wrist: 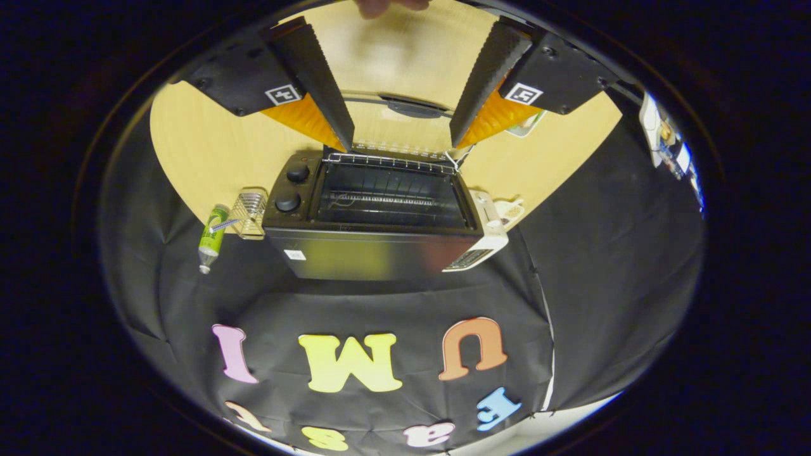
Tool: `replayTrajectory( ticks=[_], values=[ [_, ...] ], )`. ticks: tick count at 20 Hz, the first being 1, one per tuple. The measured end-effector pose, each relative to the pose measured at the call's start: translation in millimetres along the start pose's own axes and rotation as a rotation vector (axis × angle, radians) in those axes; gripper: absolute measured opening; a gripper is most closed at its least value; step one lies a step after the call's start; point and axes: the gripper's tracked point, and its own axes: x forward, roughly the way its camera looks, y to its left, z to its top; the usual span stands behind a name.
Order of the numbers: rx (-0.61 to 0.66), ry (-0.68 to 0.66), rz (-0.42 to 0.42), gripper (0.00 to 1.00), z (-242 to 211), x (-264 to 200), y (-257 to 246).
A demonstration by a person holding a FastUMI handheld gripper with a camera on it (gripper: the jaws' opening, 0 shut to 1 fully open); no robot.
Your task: Open the toaster oven, put the food inside, and close the toaster oven door.
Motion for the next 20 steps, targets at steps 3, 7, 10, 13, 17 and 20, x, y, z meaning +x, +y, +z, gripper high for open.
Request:
replayTrajectory(
  ticks=[3,7,10,13,17,20],
  values=[
    [0.026,0.046,0.092,1.0,-6,-22,16],
    [0.099,0.165,0.233,1.0,-27,-31,42],
    [0.188,0.25,0.35,1.0,-42,-26,72],
    [0.304,0.373,0.443,1.0,-65,-11,102],
    [0.419,0.509,0.48,1.0,-98,22,127],
    [0.449,0.568,0.498,0.99,-113,40,142]
  ],
)
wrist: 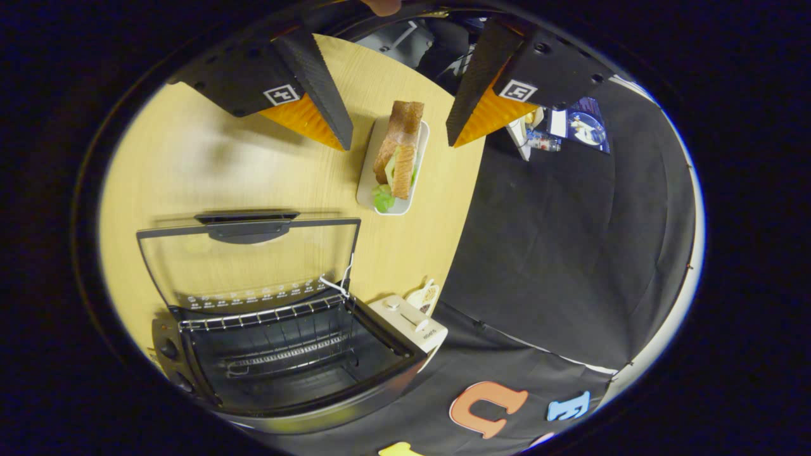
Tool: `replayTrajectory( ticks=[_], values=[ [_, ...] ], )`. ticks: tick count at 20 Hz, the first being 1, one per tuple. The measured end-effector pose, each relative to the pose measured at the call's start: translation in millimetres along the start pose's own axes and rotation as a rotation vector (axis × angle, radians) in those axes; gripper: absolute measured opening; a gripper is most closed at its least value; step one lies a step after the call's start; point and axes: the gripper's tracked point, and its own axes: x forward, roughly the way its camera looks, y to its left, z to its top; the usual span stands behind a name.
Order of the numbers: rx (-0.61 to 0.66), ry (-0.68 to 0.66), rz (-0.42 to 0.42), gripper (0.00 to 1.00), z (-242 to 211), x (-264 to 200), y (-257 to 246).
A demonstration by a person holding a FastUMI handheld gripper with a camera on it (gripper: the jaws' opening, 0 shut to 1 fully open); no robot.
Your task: Open the toaster oven, put the food inside, and close the toaster oven door.
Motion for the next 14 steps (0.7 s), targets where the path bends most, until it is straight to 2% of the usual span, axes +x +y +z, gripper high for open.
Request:
replayTrajectory(
  ticks=[4,7,11,14],
  values=[
    [0.127,0.056,0.022,0.93,1,28,-2],
    [0.169,0.089,0.028,0.78,2,44,-2],
    [0.194,0.118,0.026,0.5,0,51,2],
    [0.172,0.123,0.018,0.43,-2,47,5]
  ],
)
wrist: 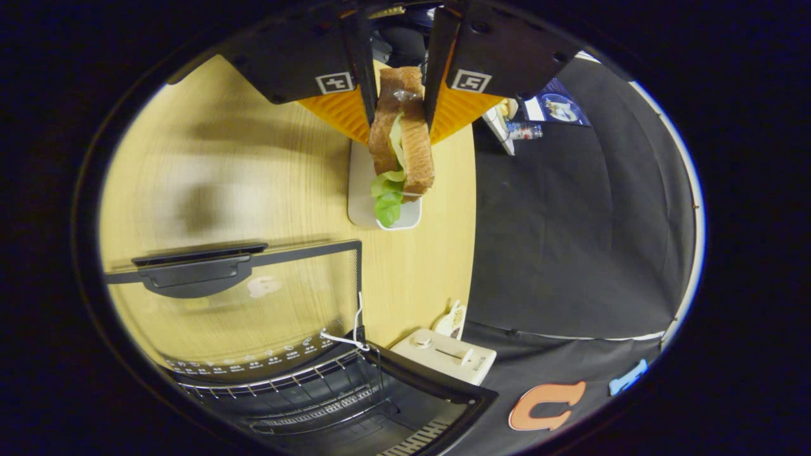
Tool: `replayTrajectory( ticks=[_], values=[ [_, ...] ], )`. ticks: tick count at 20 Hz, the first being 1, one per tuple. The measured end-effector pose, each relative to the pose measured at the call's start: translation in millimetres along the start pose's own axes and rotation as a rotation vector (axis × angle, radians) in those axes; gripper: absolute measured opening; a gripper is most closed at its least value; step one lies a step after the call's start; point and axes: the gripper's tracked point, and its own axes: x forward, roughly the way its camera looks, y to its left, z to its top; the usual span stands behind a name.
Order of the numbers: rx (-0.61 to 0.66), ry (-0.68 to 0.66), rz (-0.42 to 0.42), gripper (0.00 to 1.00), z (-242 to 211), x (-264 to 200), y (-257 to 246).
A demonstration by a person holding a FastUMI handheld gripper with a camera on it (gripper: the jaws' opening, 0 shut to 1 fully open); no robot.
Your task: Open the toaster oven, put the food inside, and close the toaster oven door.
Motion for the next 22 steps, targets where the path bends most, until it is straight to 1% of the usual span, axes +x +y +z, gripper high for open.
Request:
replayTrajectory(
  ticks=[3,7,10,13,15,17,20,22],
  values=[
    [-0.007,-0.017,0.033,0.4,-2,-20,17],
    [-0.019,-0.069,0.072,0.4,4,-62,38],
    [-0.012,-0.157,0.105,0.39,19,-101,51],
    [0.017,-0.277,0.119,0.39,44,-142,48],
    [0.049,-0.36,0.114,0.39,61,-163,36],
    [0.107,-0.433,0.116,0.39,76,-175,22],
    [0.231,-0.54,0.176,0.39,103,-182,2],
    [0.292,-0.621,0.199,0.39,126,-180,-13]
  ],
)
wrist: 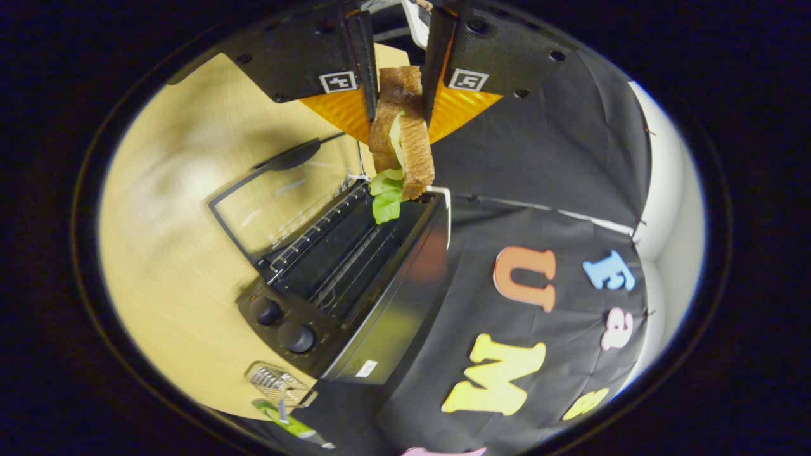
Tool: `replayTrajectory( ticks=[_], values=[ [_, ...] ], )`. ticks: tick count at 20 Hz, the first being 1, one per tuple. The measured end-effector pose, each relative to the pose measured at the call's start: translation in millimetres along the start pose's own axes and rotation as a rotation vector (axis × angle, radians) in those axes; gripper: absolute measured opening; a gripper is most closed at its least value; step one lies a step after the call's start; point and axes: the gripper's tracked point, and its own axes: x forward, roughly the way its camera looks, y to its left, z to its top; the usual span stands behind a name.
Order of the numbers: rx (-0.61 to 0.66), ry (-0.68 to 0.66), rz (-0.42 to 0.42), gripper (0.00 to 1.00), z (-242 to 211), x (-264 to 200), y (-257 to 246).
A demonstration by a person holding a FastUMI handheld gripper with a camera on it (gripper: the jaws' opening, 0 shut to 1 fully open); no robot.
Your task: Open the toaster oven, put the food inside, and close the toaster oven door.
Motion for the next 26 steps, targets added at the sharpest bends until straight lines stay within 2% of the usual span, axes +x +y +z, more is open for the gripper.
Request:
replayTrajectory(
  ticks=[3,8,13,17,22,24,26],
  values=[
    [0.064,-0.113,0.018,0.39,26,24,-14],
    [0.074,-0.251,0.025,0.39,54,68,-37],
    [0.169,-0.398,0.097,0.39,73,102,-44],
    [0.199,-0.456,0.098,0.4,81,125,-52],
    [0.165,-0.454,0.068,0.47,83,143,-55],
    [0.106,-0.437,0.037,0.51,81,145,-52],
    [0.019,-0.4,-0.016,0.65,78,147,-45]
  ],
)
